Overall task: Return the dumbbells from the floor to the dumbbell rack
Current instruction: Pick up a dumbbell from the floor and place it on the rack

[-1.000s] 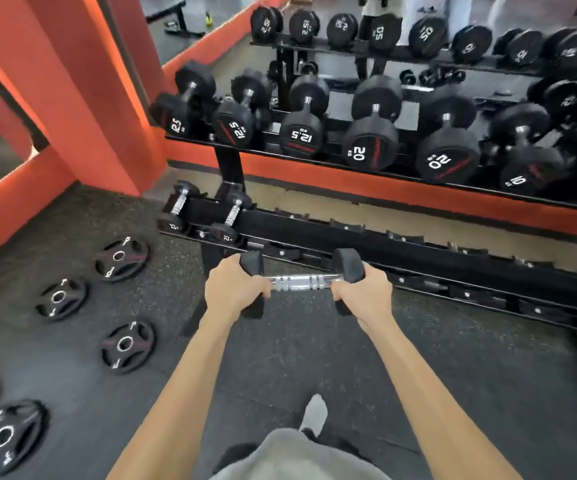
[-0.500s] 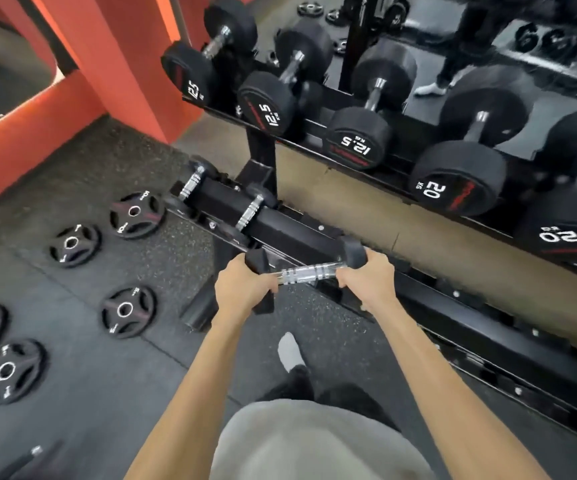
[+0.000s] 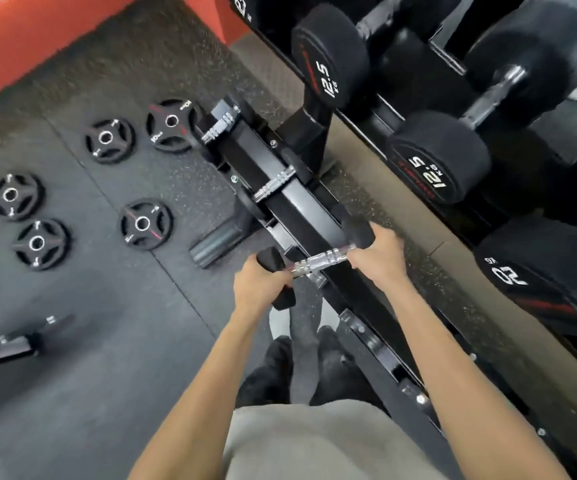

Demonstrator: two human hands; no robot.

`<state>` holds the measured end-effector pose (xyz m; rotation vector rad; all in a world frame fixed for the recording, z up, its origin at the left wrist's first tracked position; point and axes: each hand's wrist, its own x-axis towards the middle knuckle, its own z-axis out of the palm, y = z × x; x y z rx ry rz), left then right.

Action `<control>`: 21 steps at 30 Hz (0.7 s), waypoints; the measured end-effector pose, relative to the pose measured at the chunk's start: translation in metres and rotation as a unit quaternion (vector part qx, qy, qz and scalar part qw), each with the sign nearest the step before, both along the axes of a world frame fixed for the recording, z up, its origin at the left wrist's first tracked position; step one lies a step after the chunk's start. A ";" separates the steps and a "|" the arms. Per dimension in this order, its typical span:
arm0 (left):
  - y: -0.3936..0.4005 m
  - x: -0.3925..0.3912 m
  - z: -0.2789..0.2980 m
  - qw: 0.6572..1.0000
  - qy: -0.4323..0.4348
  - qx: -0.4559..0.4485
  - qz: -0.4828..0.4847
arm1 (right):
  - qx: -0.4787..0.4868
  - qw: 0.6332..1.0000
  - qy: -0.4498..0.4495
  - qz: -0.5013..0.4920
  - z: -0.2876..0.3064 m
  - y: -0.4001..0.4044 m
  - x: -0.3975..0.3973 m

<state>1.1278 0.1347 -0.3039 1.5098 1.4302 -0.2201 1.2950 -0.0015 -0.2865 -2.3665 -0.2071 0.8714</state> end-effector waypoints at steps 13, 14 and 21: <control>-0.018 0.062 -0.097 0.977 0.046 -0.106 0.179 | -0.085 0.987 -0.006 0.138 -0.096 0.044 0.086; -0.018 0.065 -0.105 0.976 0.049 -0.107 0.183 | -0.090 0.986 -0.006 0.141 -0.105 0.045 0.090; -0.013 0.087 -0.159 0.962 0.081 -0.157 0.209 | -0.134 0.976 0.001 0.169 -0.159 0.052 0.109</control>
